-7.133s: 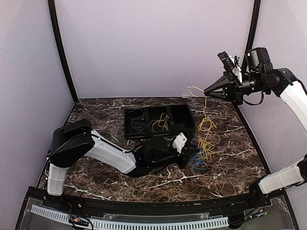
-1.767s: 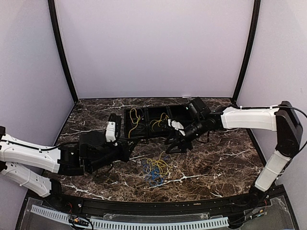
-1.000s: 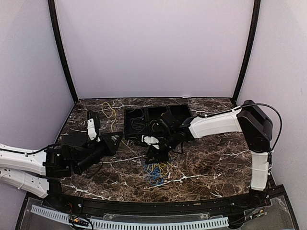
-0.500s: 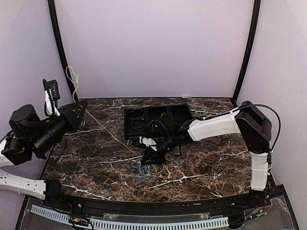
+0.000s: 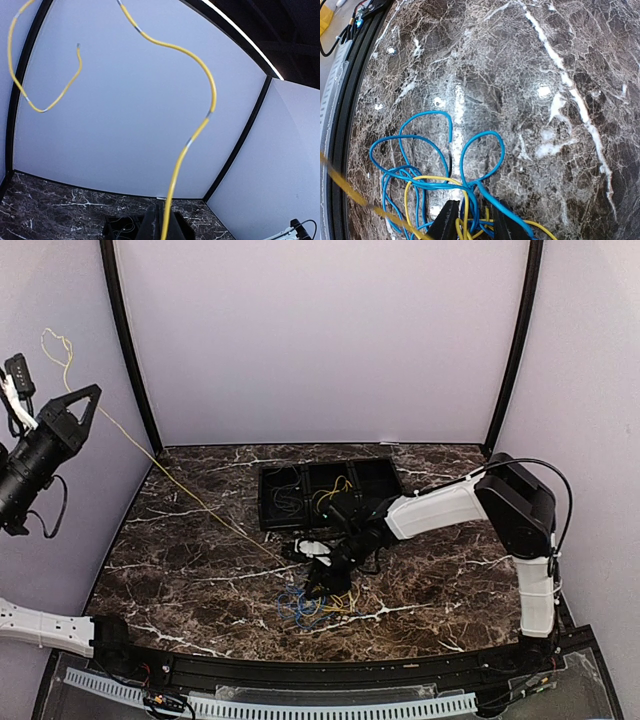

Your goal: Untangle the cables

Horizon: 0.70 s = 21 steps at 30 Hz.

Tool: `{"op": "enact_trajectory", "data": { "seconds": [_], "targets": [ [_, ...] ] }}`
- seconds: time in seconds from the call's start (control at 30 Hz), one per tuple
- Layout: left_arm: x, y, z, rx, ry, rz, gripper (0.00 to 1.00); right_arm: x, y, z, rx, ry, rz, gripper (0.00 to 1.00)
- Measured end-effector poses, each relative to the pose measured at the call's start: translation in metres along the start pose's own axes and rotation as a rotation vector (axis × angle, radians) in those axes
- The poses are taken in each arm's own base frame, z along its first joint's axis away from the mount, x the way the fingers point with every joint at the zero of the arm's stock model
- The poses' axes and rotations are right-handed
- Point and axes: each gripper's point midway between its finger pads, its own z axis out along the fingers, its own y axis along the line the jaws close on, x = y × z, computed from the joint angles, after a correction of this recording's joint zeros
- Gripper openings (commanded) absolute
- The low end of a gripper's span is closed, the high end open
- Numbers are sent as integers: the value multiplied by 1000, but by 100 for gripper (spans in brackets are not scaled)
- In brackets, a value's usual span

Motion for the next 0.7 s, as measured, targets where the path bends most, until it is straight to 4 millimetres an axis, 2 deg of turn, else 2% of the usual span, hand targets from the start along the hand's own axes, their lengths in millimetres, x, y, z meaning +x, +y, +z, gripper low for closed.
{"op": "enact_trajectory", "data": {
  "seconds": [0.07,0.2,0.33,0.43,0.5,0.6,0.7],
  "targets": [
    [-22,-4,0,3,-30,10,0,0,-1,-1,2,0,1,27],
    [-80,-16,0,14,-118,6,0,2,-4,-3,6,0,12,30],
    [-108,-27,3,21,-172,31,0,5,-10,-8,16,-1,28,31],
    [-110,-38,11,20,-180,75,0,8,-16,-14,27,-4,40,31],
    [-103,-47,19,22,-170,110,0,14,-19,-21,38,-1,51,33],
    [-84,-61,32,29,-139,163,0,29,-22,-38,55,19,86,37],
    [-56,-72,46,32,-92,218,0,40,-19,-61,62,37,112,44]
  ]
}}
